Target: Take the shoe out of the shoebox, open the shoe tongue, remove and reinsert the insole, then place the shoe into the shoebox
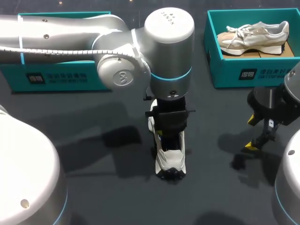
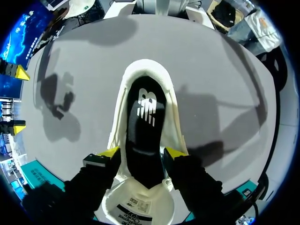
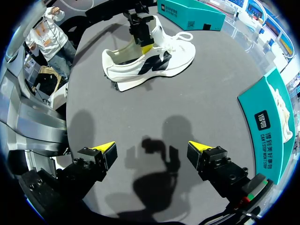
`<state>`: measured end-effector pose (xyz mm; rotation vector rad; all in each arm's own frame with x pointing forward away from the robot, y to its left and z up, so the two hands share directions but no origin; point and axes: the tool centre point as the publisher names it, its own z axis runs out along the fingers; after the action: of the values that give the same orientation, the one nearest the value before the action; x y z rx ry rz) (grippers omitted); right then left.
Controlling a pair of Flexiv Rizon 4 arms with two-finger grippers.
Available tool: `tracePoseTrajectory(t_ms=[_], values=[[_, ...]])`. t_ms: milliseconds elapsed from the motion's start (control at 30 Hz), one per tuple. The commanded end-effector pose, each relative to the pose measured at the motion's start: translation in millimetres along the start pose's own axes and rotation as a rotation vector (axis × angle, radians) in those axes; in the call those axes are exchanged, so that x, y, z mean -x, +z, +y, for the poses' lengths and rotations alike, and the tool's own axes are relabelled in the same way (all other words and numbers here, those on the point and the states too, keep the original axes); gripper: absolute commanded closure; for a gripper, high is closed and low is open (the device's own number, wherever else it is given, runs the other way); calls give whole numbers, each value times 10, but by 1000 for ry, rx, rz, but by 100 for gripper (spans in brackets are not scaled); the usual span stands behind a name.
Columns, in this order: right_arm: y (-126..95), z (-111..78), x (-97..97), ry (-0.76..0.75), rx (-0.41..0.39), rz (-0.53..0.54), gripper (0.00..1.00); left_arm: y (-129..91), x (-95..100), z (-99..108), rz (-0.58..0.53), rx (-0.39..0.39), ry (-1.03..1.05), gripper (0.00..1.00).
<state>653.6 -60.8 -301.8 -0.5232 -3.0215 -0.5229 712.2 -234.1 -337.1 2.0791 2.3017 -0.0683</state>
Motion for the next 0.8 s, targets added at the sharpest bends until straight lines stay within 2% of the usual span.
tracePoseTrajectory(t_ms=[33, 333, 400, 467, 800], values=[[0, -11, -19, 0, 1, -3, 0, -16, -14, -3, 2, 0, 4, 36], [0, -11, -19, 0, 1, -3, 0, -29, -29, 66, 8, -8, -5, 27], [0, -11, -19, 0, 1, -3, 0, -33, -26, 68, 11, -8, -5, 9], [0, -11, -19, 0, 1, -3, 0, -33, -16, 71, 16, -9, -3, 0], [0, -11, -19, 0, 1, -3, 0, -65, 1, 98, 11, -20, -7, 4]])
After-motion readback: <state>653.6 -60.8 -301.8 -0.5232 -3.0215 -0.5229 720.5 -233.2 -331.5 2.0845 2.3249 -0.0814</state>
